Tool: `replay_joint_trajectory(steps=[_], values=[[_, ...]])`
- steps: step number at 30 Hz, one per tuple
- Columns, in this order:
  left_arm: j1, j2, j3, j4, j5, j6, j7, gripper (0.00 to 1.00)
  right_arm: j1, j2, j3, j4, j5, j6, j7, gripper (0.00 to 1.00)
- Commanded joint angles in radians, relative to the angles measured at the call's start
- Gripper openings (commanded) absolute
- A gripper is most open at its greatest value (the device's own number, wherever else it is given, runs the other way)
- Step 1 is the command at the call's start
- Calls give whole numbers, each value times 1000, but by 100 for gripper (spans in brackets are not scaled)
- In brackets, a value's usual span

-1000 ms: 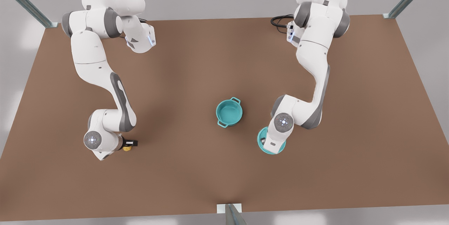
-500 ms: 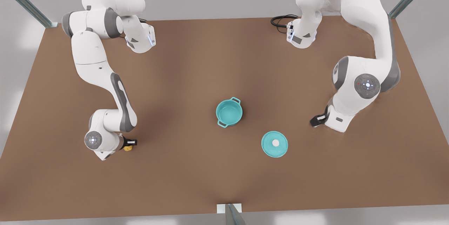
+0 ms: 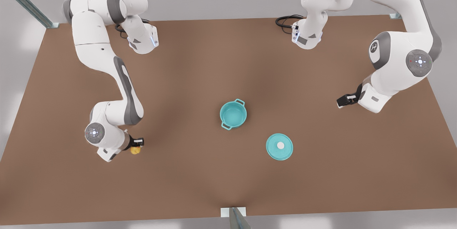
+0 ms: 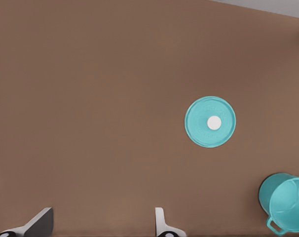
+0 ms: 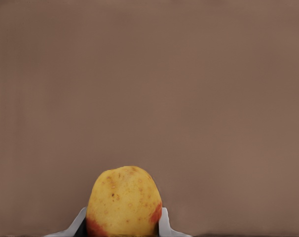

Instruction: Open the pot lid and put the potato into the pot

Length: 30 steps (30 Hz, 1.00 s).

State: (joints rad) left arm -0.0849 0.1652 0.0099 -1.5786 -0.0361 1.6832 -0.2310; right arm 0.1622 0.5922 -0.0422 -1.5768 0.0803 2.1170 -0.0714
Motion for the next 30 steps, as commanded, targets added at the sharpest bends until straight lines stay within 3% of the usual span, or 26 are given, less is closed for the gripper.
replay_joint_trajectory(steps=[1,7,9,12,16,30], values=[[-1,-1,-1,0,21,-25,183,100,53,-38,1,4,-13,-69,2,44],[1,-1,5,2,22,-25,179,100,315,-55,2,95,-11,-94,7,44],[1,-1,5,2,22,-25,179,100,362,-52,7,141,-16,-94,-2,44],[1,-3,5,-1,21,-30,176,100,398,6,90,213,36,-72,12,44],[-1,-12,2,-7,21,-57,168,100,490,75,90,316,39,-65,53,44],[-15,4,-7,19,24,-63,157,100,568,198,85,256,56,-29,134,41]])
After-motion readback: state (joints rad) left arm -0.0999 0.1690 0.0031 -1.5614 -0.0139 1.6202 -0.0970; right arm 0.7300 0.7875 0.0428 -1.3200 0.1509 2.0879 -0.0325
